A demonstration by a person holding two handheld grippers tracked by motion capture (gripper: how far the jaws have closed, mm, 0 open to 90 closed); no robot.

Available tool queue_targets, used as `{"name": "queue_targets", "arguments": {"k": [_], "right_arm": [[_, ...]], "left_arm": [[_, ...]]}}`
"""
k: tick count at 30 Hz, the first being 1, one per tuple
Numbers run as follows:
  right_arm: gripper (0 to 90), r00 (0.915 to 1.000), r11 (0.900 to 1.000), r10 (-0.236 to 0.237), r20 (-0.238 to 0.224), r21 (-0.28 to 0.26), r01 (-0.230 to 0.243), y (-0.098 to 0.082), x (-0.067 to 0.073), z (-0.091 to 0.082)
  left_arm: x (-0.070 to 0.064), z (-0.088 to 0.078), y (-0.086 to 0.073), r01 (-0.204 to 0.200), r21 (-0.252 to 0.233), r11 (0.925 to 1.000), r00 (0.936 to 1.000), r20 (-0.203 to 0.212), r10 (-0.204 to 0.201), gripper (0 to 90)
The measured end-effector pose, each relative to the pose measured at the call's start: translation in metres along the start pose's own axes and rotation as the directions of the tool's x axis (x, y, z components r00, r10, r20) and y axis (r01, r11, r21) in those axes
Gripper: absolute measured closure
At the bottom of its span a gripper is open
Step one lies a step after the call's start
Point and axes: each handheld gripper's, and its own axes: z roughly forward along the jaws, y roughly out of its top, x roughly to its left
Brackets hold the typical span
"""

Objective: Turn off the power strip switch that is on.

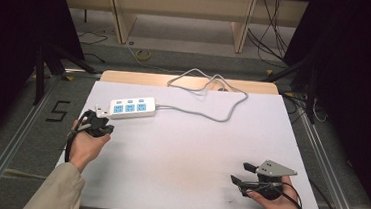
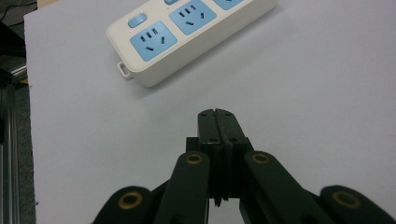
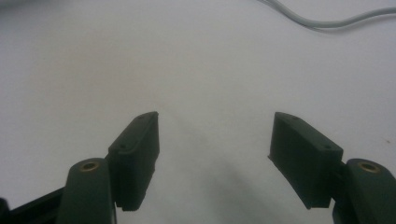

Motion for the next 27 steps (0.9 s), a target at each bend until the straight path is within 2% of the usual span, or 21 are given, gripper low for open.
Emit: {"name": "queue_targets", "arguments": {"k": [27], "right_arm": [[33.7,1.0000,1.000,-0.001,0.000,-0.002,0.001,0.0001,0.0003,-0.0003]], "left_arm": [[0.0098,0.0102,0.0107,0.013,0.023,0.9997,0.9998,-0.017,-0.013,89.6]]}}
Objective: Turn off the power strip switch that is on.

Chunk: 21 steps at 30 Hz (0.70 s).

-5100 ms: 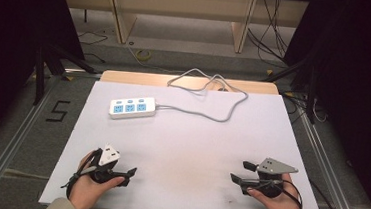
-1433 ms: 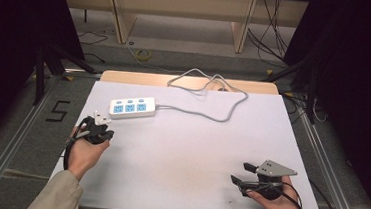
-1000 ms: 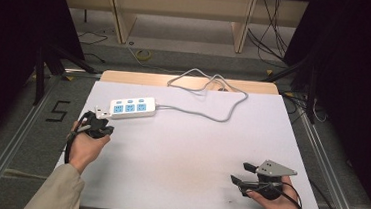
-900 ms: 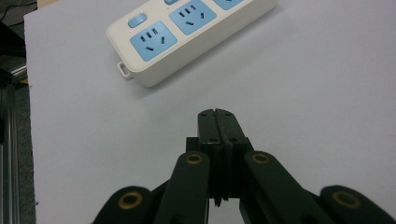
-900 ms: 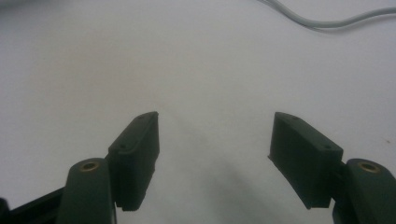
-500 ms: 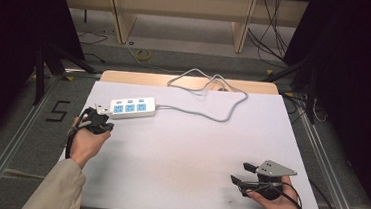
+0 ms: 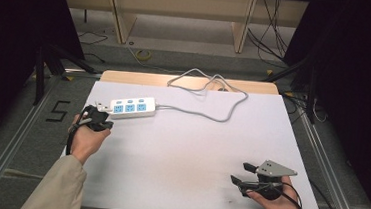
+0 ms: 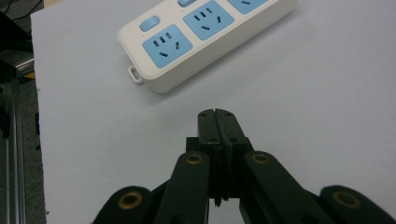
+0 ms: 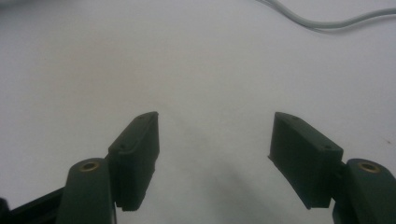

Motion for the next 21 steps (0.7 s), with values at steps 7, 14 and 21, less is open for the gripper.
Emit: {"name": "queue_targets", "arguments": {"k": [7,14,21], "right_arm": [[33.7,1.0000,1.000,-0.001,0.000,0.000,0.001,0.0001,0.0000,-0.0001],[33.7,1.0000,1.000,-0.001,0.000,0.000,0.001,0.0001,0.0001,0.0000],[33.7,1.0000,1.000,0.000,0.000,-0.001,0.000,0.0001,0.0000,0.0000]], "left_arm": [[0.0018,0.0021,0.0022,-0.003,0.001,1.0000,1.0000,-0.008,0.003,89.6],[0.0046,0.0035,0.0052,-0.007,0.006,1.0000,0.9999,-0.012,0.007,89.6],[0.0057,0.0090,0.0070,0.004,0.010,0.9999,0.9999,-0.011,-0.004,89.6]]}}
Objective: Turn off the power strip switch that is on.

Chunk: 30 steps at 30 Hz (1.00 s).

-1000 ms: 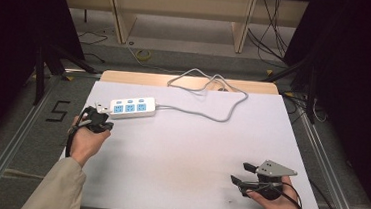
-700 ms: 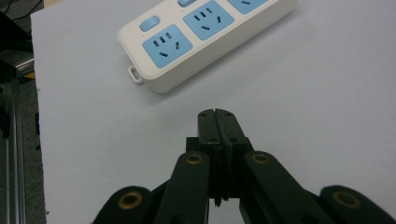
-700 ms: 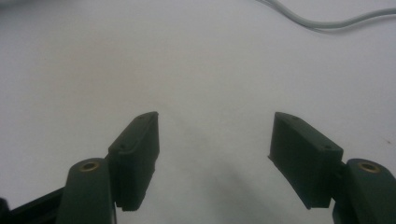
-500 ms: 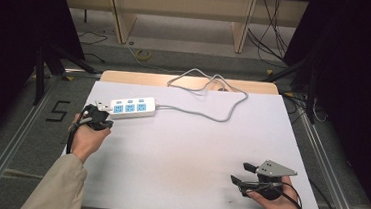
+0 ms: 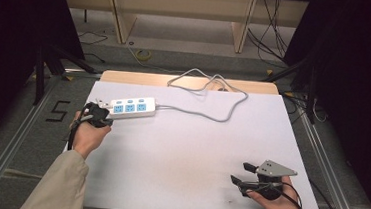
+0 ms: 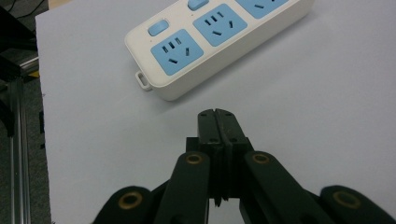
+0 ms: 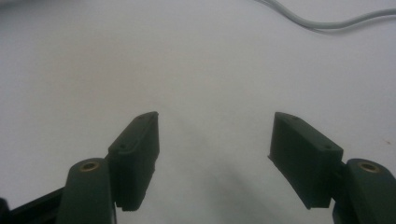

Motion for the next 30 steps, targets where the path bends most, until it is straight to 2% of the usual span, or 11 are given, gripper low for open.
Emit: {"name": "queue_targets", "arguments": {"k": [30], "right_arm": [[33.7,1.0000,1.000,0.002,0.000,-0.002,-0.002,0.000,0.000,0.000]], "left_arm": [[0.012,0.007,0.021,-0.012,0.015,0.9998,0.9996,-0.024,0.012,89.6]]}}
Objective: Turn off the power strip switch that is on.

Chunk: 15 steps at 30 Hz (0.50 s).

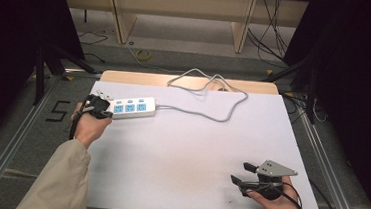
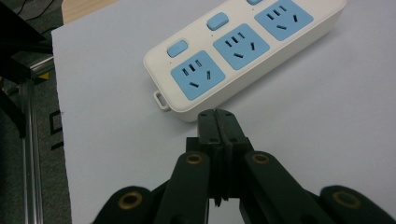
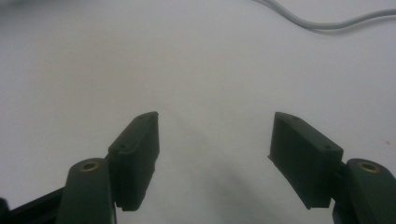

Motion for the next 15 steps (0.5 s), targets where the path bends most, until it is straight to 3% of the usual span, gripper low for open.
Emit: {"name": "queue_targets", "arguments": {"k": [15], "right_arm": [[33.7,1.0000,1.000,0.001,0.000,0.002,-0.001,-0.0001,-0.0001,0.0002]], "left_arm": [[0.0042,0.0066,0.0044,0.004,0.016,0.9999,1.0000,-0.003,-0.004,89.6]]}}
